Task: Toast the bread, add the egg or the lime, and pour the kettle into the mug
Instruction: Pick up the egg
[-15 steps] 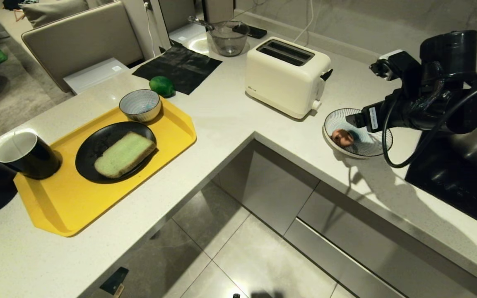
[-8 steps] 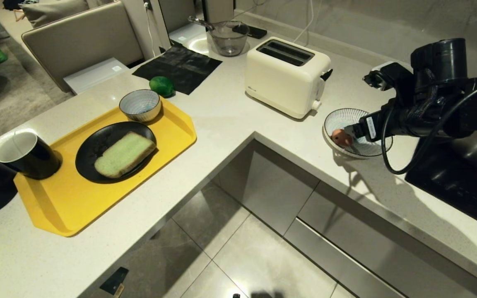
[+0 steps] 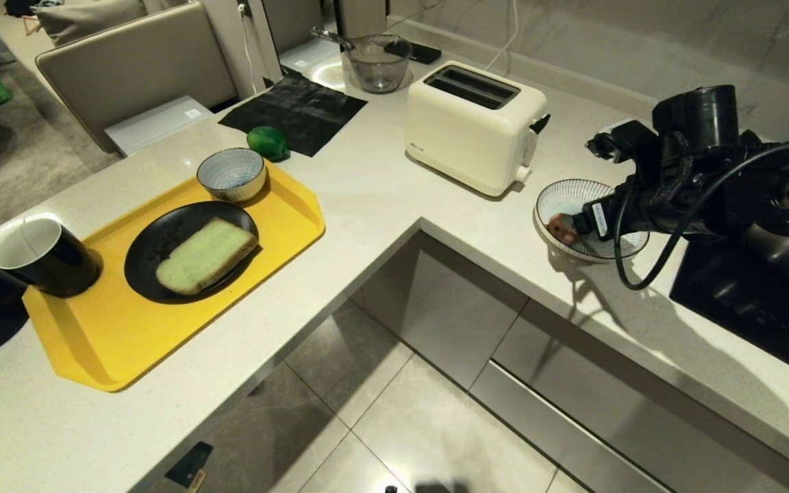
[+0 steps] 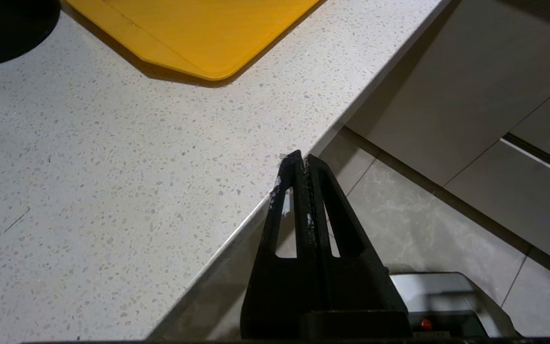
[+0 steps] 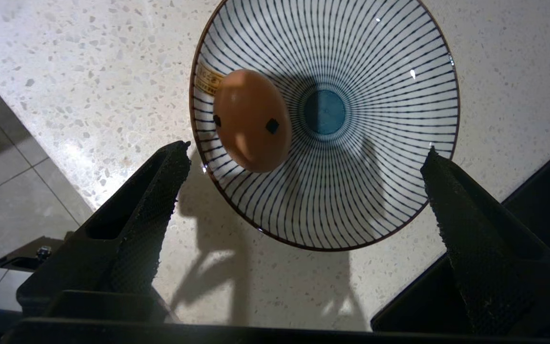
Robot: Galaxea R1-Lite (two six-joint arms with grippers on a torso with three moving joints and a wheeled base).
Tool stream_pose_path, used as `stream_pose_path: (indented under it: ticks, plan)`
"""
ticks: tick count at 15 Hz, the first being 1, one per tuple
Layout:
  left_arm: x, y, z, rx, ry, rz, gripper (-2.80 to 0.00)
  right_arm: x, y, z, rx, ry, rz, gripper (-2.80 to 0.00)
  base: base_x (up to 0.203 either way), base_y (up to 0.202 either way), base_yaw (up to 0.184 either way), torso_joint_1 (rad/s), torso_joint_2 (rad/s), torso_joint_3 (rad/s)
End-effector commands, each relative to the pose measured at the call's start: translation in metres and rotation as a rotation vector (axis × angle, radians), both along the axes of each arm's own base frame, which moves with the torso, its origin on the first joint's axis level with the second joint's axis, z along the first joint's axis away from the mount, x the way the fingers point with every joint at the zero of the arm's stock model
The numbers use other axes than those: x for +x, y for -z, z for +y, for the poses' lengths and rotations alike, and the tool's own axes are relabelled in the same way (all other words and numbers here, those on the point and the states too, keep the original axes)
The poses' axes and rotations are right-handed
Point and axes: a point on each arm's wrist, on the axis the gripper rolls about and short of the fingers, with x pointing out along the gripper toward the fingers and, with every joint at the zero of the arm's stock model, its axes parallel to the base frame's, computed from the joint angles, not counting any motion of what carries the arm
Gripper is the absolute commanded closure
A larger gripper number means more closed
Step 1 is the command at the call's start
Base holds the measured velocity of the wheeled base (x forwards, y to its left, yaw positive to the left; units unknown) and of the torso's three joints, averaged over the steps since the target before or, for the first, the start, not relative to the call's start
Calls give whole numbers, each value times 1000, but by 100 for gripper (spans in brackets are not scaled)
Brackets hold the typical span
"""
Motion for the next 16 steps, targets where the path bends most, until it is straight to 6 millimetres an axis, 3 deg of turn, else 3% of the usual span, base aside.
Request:
stream_pose_path:
  ticks: [1,10,16]
  plan:
    - [0,0,0,0,-1,1,0,10,11,1,-7,6,27,-280,0,0,0,0,0,0]
    - [0,0,0,0,0,1,0,35,17,-1,-4,23,17,-280,0,0,0,0,0,0]
    - [0,0,0,0,1,1,0,39,24,0,-4,18,33,-280,0,0,0,0,0,0]
